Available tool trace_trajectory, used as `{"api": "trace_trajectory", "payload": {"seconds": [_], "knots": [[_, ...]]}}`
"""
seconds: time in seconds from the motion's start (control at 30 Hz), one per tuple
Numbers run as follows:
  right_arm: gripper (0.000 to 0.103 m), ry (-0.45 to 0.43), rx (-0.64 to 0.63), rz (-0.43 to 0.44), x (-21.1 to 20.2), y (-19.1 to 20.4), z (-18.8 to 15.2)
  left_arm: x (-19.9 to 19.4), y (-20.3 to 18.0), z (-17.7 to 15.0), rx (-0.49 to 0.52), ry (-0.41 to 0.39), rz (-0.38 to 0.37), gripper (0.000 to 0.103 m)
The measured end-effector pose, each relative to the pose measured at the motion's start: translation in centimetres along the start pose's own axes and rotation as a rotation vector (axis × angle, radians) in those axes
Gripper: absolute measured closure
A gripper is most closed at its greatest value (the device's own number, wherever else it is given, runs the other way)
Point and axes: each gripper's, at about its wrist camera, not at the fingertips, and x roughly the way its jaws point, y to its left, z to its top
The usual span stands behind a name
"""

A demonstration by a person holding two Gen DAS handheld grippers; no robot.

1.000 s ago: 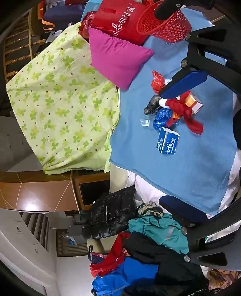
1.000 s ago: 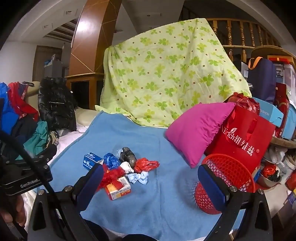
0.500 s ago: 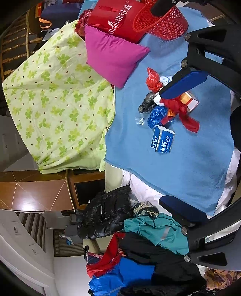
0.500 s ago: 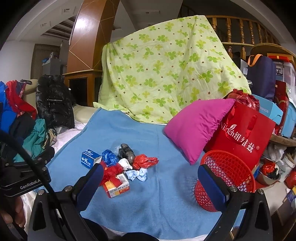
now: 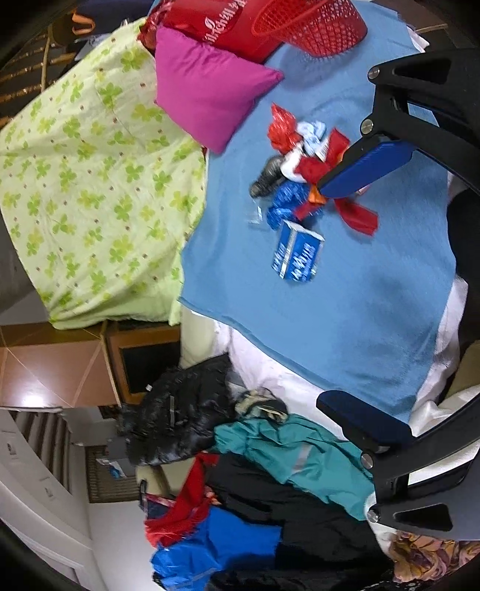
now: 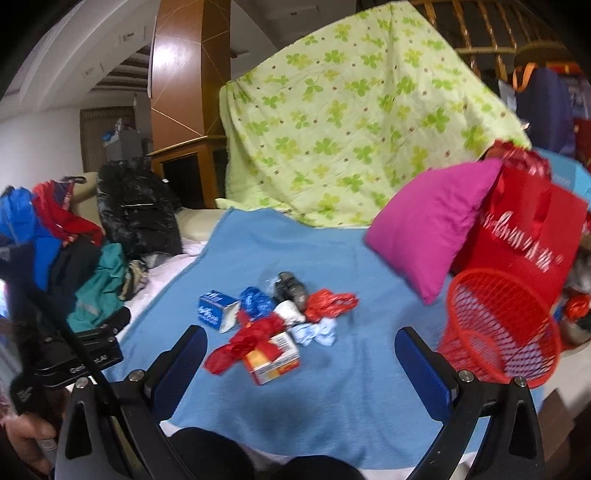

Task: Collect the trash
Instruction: 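Move both tools toward the pile of trash on the blue blanket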

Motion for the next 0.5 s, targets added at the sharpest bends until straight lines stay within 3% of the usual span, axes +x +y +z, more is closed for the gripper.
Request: {"api": "trace_trajectory", "payload": {"seconds": [0.13,0.5], "knots": [[0.0,0.077,0.063,0.048,1.1,0.1,-0.8,1.4,1.1,-0.8,-0.021,0.046,0.018,0.0],[0.0,0.28,0.082,0.101,6.5,0.2,-4.3,5.3,3.4,-3.1,-0.061,0.157,0.045,0.0]]}}
